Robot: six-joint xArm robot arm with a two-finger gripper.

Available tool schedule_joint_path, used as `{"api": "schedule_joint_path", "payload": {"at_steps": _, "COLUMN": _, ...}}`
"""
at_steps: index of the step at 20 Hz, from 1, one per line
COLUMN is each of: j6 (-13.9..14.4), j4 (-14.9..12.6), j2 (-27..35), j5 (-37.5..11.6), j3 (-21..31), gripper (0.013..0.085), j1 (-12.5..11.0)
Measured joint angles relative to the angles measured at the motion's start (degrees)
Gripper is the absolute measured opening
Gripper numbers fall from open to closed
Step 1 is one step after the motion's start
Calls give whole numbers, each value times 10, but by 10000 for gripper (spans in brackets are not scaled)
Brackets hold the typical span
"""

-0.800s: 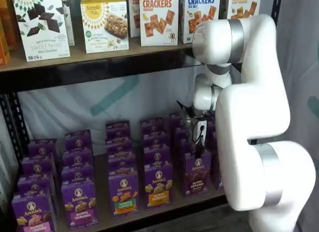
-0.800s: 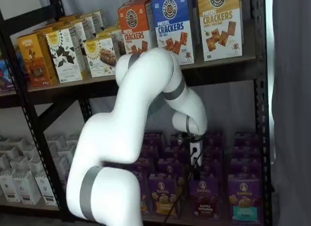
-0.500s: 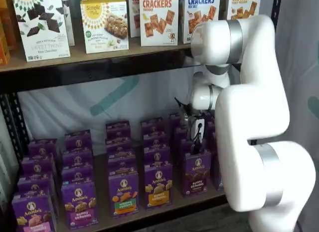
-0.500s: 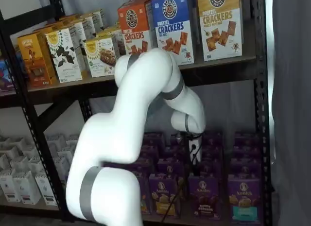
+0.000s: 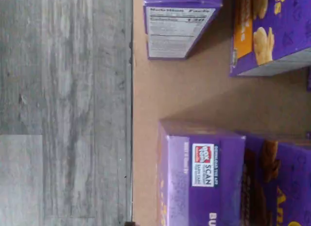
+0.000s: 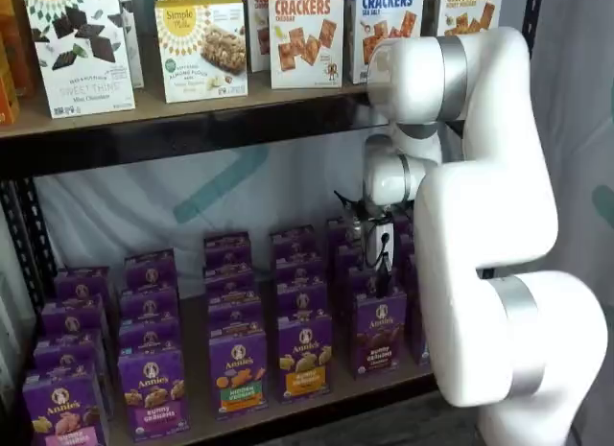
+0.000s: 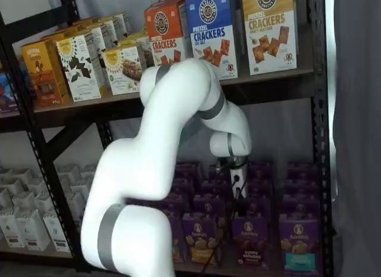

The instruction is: Pick up the purple box with a brown patch in the center, on the bottom shelf, the fifth box from the left

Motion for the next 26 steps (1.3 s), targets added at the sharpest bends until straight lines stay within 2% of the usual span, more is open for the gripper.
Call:
{"api": "schedule_joint_path", "payload": {"at_steps": 3, "j6": -1, "j4": 0, "j2": -5, "j5": -5, "j3": 11, "gripper": 850, "j1": -1}}
{"api": "schedule_joint_path", "payload": {"at_steps": 8, "j6": -30, "j4": 32, "j2": -4, "j5": -11, "j3": 19, "gripper": 850, "j1": -4}}
{"api": "schedule_joint_path", "payload": {"at_steps": 12, "j6": -35, "j4": 37, "j2": 7, "j5": -14, "j3": 13, "gripper": 850, "j1": -4}}
{"api": "schedule_joint_path", "payload": {"at_steps": 15, "j6": -62, "j4": 66, "j2": 17, "j5": -22, "j3": 8, "gripper": 850, "j1": -6}}
{"api": "schedule_joint_path", "payload": {"at_steps": 17, "j6": -69, "j4": 74, "j2": 25, "j5": -20, "j3": -1, "gripper": 850, "j1": -6}}
{"api": "schedule_joint_path", "payload": {"at_steps": 23, "j6": -57, "j4": 58, "j2": 48, "j5": -21, "j3": -22, "gripper": 850, "j1": -8}}
{"api": "schedule_joint_path", "payload": {"at_steps": 26, "j6": -35, "j4": 29, "j2": 59, "j5": -31, "j3": -28, "gripper": 850, "j1": -10}}
